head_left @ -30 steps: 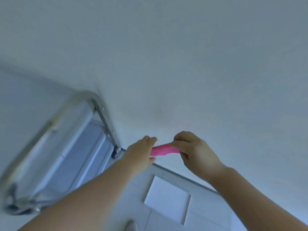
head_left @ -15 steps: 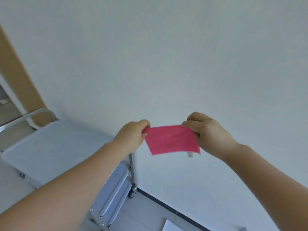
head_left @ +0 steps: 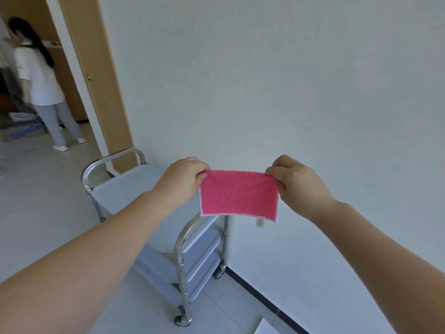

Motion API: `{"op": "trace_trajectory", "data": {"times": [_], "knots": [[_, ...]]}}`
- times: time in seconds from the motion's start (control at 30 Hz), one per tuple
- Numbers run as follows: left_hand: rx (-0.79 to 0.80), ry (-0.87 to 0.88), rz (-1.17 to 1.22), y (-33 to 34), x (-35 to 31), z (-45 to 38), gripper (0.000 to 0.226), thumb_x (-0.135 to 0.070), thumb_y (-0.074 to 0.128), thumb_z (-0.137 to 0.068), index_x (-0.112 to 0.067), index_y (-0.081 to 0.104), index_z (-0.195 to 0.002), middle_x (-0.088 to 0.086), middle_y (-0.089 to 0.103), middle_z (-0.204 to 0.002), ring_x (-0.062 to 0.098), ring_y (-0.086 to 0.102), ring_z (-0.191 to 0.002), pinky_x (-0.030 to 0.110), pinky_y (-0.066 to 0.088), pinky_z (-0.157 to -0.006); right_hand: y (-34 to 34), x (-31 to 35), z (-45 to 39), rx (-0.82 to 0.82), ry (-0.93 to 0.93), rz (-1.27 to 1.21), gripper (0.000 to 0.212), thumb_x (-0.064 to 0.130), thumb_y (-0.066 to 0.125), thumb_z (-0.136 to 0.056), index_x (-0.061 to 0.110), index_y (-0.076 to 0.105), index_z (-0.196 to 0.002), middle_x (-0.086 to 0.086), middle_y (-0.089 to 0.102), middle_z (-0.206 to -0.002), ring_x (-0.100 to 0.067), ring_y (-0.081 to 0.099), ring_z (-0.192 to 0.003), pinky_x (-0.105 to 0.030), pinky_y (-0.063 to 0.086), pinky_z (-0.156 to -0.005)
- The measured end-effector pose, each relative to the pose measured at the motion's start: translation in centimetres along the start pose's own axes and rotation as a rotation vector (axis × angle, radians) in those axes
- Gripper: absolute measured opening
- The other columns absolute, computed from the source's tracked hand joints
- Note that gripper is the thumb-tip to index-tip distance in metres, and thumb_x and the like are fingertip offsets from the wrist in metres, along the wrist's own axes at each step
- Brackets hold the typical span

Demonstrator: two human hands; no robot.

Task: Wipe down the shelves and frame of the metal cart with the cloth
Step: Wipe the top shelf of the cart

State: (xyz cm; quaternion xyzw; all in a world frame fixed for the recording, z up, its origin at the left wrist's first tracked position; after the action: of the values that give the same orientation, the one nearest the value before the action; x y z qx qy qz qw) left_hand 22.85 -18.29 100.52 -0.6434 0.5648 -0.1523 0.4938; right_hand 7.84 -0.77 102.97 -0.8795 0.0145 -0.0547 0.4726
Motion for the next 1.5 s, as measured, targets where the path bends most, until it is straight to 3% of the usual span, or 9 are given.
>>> {"op": "trace_trajectory", "data": {"times": [0.37,0.63,0.87,1.17,1.5], "knots": [[-0.106,-0.076,0.032,-7.5,16.8,2.9,0.01,-0.014,0.065,-0.085,-0.01,0.069,-0.094,0.008,0.071,-0.084,0.022,0.064,-0.076,0.025,0.044,-0.068,9.8,11.3,-10.3,0.002,0.038,-0.025,0.019,-0.006,0.053,-0.085,0.002,0.071,-0.088,-0.012,0.06,-0.091,-0.032,0.06,-0.074,-0.04,0.051,-0.064],[-0.02,-0.042,0.023,-9.7,28.7,2.1,0.014,-0.012,0.059,-0.089,-0.009,0.071,-0.095,0.007,0.071,-0.084,0.021,0.063,-0.075,0.028,0.045,-0.066,18.2,17.4,-17.2,0.051,0.108,-0.006,0.02,-0.008,0.053,-0.084,0.0,0.07,-0.088,-0.014,0.061,-0.091,-0.033,0.061,-0.075,-0.039,0.051,-0.064],[0.115,-0.03,0.049,-5.3,34.0,-1.0,0.013,-0.012,0.055,-0.091,-0.008,0.067,-0.092,0.008,0.067,-0.08,0.024,0.059,-0.074,0.039,0.049,-0.07,24.0,14.9,-19.7,0.167,0.174,0.041,0.02,-0.005,0.052,-0.085,0.003,0.07,-0.087,-0.01,0.061,-0.09,-0.03,0.06,-0.073,-0.037,0.05,-0.063],[0.173,0.024,-0.089,0.7,39.8,-6.3,0.013,-0.019,0.056,-0.09,-0.013,0.068,-0.09,0.003,0.067,-0.075,0.024,0.056,-0.075,0.029,0.038,-0.064,32.7,9.2,-23.3,0.301,0.293,0.042,0.019,0.001,0.053,-0.087,0.009,0.069,-0.091,-0.006,0.06,-0.092,-0.027,0.06,-0.074,-0.037,0.051,-0.061],[0.365,0.153,0.011,8.4,47.2,-8.4,0.011,-0.019,0.057,-0.088,-0.015,0.067,-0.086,0.002,0.066,-0.073,0.024,0.057,-0.073,0.03,0.04,-0.065,42.1,8.7,-22.4,0.505,0.552,0.112,0.014,0.007,0.053,-0.088,0.014,0.065,-0.093,-0.002,0.054,-0.093,-0.022,0.059,-0.072,-0.038,0.052,-0.064]]}}
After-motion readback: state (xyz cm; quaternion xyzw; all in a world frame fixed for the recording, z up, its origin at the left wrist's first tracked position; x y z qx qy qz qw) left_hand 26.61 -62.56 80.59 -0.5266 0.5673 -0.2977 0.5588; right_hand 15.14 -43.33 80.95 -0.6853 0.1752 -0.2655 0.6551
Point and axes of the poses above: each hand's wrist, its own z-axis away from the middle knuckle, its own y-axis out of the palm, x = y × z, the point moved 5 cm from there along -z, towards the middle knuckle
